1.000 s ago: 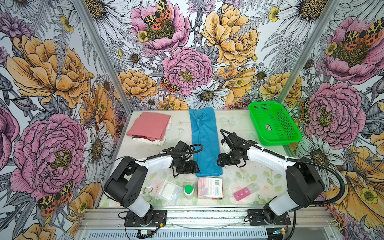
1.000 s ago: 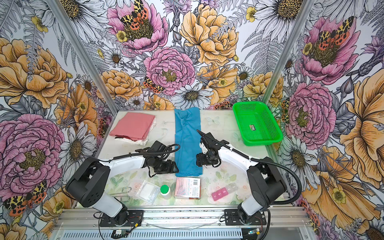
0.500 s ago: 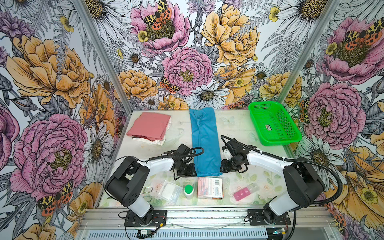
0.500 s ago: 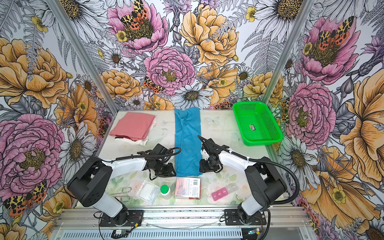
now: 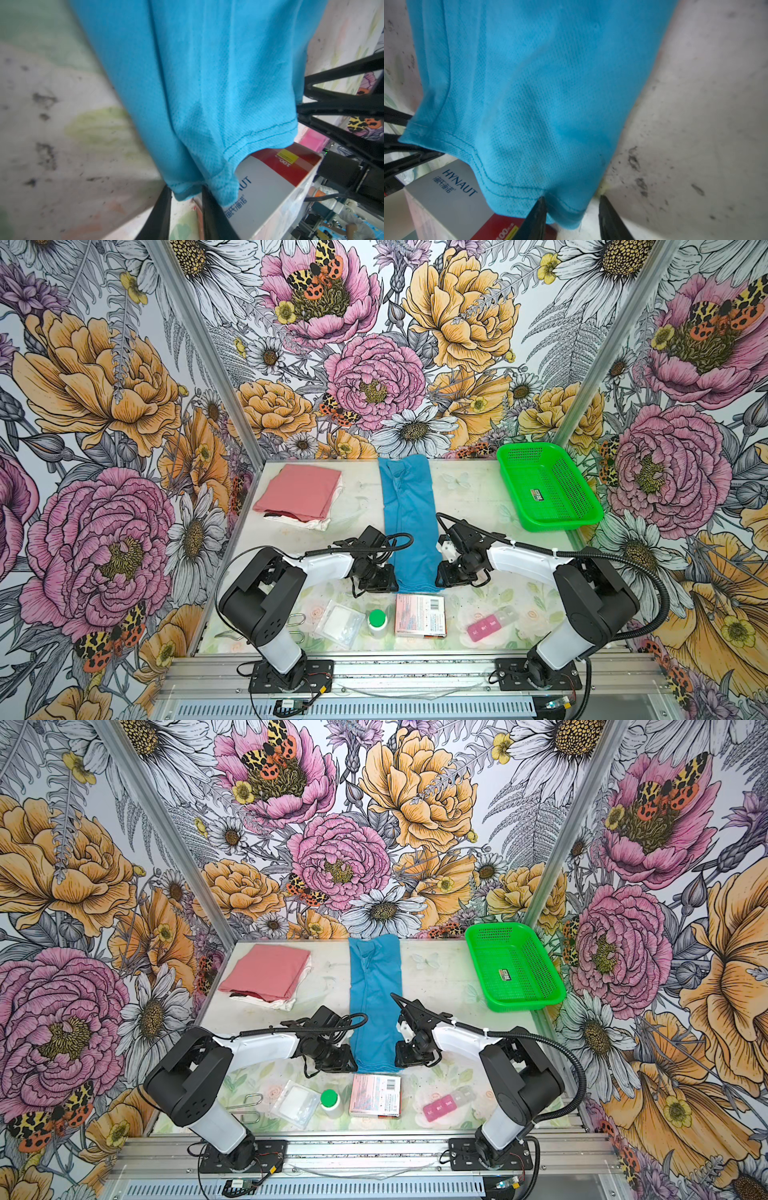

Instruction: Fold and stack the t-shirts

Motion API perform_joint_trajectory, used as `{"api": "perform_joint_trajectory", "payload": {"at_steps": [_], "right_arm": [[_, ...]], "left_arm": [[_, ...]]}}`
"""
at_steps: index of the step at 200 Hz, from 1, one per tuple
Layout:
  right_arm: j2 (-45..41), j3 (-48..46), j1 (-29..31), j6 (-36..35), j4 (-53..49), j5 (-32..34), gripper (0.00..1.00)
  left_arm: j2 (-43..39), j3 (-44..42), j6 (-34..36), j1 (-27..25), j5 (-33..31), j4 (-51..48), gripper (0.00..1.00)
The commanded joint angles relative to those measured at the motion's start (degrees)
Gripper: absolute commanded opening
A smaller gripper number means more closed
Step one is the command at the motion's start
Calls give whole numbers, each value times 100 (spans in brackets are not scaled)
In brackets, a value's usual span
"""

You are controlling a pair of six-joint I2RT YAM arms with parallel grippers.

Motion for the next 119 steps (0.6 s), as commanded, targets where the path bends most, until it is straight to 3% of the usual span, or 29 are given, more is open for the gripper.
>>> {"api": "perform_joint_trajectory", "payload": {"at_steps": [1,11,27,42,119], "right_arm": [[101,-74,78,9,113,48,43],[116,-59,117,15,113,40,39],[133,-40,167,18,113,17,20],[27,-43,161,33,104,50,0],[-639,222,-70,52,-19,-265,0]], "left_arm": [[142,5,-26,-57,-162,18,36],[171,17,-24,-71,-163,28,30],[205,29,-27,-91,-191,19,0],[151,49,-16,-78,-189,27,0],[-613,476,195,222,-29,-528,0]]}}
